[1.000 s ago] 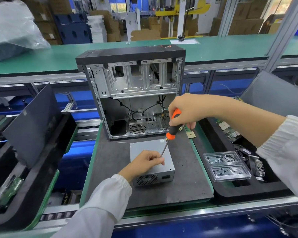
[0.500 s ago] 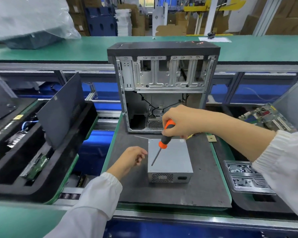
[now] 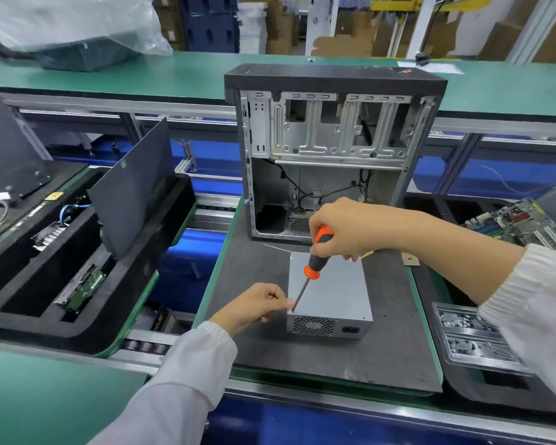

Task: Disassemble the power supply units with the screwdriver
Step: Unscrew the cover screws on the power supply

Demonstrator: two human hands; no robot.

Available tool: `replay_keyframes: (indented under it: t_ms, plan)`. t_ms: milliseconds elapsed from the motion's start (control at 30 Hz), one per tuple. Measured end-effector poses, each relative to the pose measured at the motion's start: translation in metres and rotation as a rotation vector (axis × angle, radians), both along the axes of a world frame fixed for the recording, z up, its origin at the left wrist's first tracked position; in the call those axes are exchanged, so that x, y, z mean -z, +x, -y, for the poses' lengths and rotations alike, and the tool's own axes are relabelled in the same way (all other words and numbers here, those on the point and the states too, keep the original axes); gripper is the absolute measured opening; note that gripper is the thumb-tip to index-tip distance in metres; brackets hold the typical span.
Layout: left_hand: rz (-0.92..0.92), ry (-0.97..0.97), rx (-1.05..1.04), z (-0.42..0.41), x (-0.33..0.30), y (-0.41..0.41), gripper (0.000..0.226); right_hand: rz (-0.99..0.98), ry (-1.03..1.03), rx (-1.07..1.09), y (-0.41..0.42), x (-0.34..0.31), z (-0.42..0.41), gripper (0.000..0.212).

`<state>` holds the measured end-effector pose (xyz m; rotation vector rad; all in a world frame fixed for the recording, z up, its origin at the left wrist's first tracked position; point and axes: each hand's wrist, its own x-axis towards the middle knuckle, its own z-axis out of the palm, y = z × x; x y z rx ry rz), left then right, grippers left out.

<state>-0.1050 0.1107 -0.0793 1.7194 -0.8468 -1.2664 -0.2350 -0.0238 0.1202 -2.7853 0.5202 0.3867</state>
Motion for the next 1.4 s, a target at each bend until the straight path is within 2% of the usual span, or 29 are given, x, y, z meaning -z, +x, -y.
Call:
replay_keyframes:
  t_ms: [1100,1267,1400]
  plan:
    - [-0.082,-0.048,0.040,-0.007,0.003,-0.001,0.018,-0.014,-0.032,-0.037,0.001,-0.002,-0.003,0.014]
    - [-0.072,-0.040,0.051,-0.006,0.004,-0.001,0.019,-0.019,-0.091,-0.066,0.003,0.002,-0.003,0.016]
    - [-0.047,-0.023,0.062,-0.005,0.003,0.000,0.018,-0.045,-0.247,-0.139,0.008,0.006,-0.011,0.032]
